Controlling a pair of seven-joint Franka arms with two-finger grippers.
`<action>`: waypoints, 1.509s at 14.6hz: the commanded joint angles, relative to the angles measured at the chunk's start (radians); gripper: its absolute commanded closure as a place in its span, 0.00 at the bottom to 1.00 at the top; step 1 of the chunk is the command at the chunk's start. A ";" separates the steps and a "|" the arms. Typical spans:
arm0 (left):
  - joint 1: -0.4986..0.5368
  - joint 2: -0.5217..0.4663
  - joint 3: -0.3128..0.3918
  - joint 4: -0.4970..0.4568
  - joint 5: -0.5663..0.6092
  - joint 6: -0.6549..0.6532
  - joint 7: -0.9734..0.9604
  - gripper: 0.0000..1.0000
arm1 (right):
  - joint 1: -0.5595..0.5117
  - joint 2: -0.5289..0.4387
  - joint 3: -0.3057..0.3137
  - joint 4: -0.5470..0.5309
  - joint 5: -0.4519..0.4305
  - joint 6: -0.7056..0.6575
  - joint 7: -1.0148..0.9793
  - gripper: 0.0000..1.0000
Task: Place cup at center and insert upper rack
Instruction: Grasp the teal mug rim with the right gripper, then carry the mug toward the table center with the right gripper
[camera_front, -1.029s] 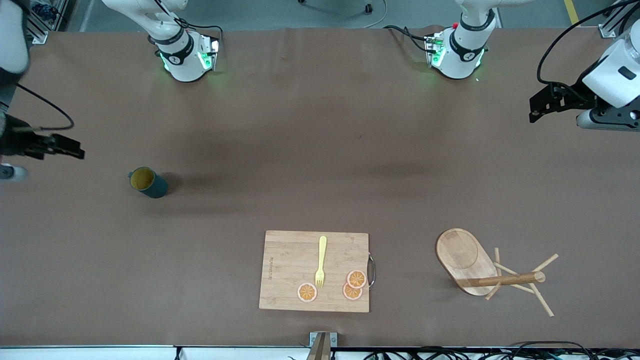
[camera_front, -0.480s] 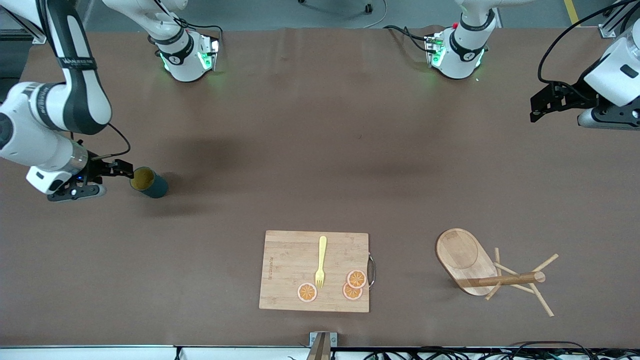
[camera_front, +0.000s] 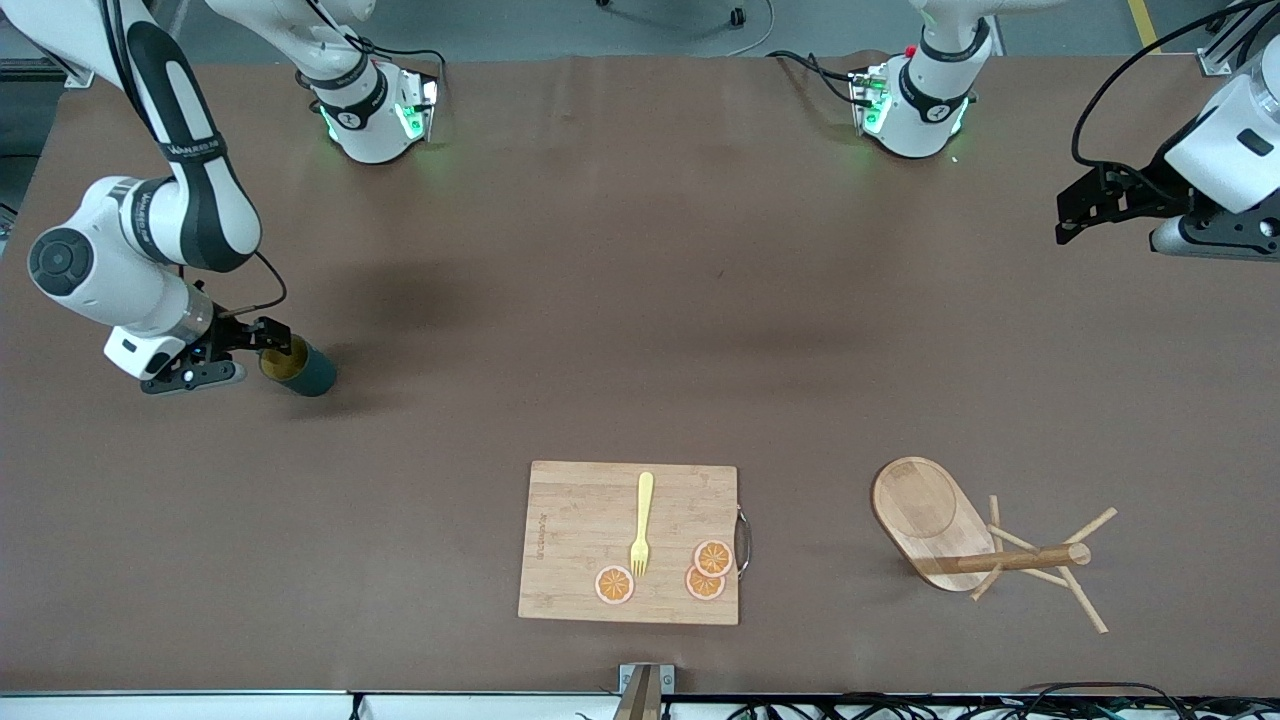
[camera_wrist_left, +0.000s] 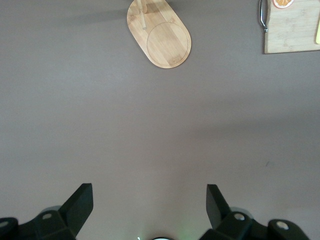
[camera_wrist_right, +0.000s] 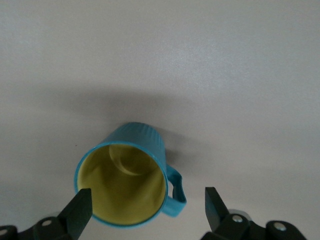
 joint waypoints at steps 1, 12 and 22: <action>0.002 0.009 -0.003 0.019 -0.020 -0.009 -0.003 0.00 | -0.015 0.039 0.008 -0.007 0.007 0.046 -0.050 0.06; 0.007 0.004 -0.001 0.015 -0.020 -0.013 0.002 0.00 | -0.021 0.046 0.008 0.005 0.007 0.013 -0.068 1.00; 0.008 0.007 0.000 0.015 -0.020 -0.013 0.002 0.00 | 0.336 -0.115 0.030 0.083 0.152 -0.241 0.514 1.00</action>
